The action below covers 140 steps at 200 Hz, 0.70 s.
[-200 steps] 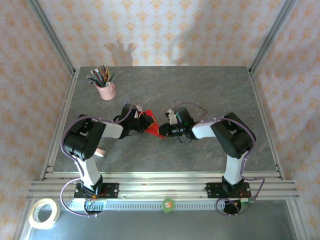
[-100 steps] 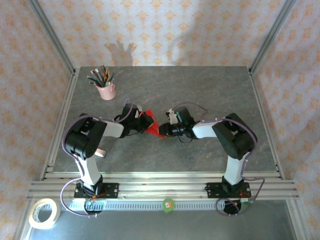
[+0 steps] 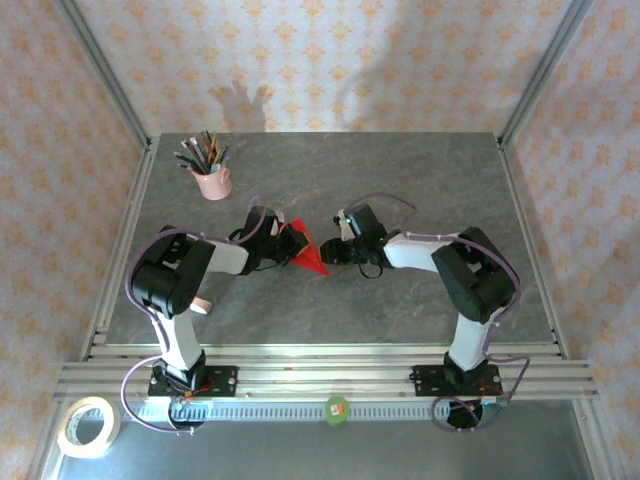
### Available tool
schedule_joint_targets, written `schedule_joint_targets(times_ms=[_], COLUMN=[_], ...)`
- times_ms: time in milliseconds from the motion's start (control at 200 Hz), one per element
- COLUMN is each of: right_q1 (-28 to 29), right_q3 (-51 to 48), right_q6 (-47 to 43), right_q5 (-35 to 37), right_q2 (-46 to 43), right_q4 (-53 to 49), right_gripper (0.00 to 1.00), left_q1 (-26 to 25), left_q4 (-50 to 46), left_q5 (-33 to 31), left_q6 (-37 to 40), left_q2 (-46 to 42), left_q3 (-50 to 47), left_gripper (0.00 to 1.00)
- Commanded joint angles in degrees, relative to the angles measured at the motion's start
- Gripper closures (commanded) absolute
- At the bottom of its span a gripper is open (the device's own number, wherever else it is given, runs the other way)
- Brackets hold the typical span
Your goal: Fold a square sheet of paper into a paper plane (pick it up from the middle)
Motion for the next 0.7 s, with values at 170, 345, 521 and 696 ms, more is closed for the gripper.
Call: schedule_joint_targets(times_ms=[170,345,521,696], right_q1=[2.7,3.3,3.7,3.6], right_q3=[5.5,6.7,7.5,7.1], right_q6=[-4.3,-5.1,-5.7,-5.8], right_q5=[3.7,3.9,3.7,3.7], right_q2=[3.1,4.9,6.3,7.2], right_q4=[-6.1,-8.0,-9.4,-10.0], right_gripper=[0.57,0.57,0.62,0.69], left_q1=[-0.3,-0.2,-0.2,-0.3], left_q4=[-1.9,-2.2,-2.3,-2.3], left_q5=[-0.8,-0.8,-0.7,-0.7], left_q6=[1.3,1.3,1.4,1.3], left_q2=[0.9,1.0,1.1,1.4], left_q3=[2.0,2.3,2.7,3.0], left_gripper=[0.89,0.89,0.89,0.89])
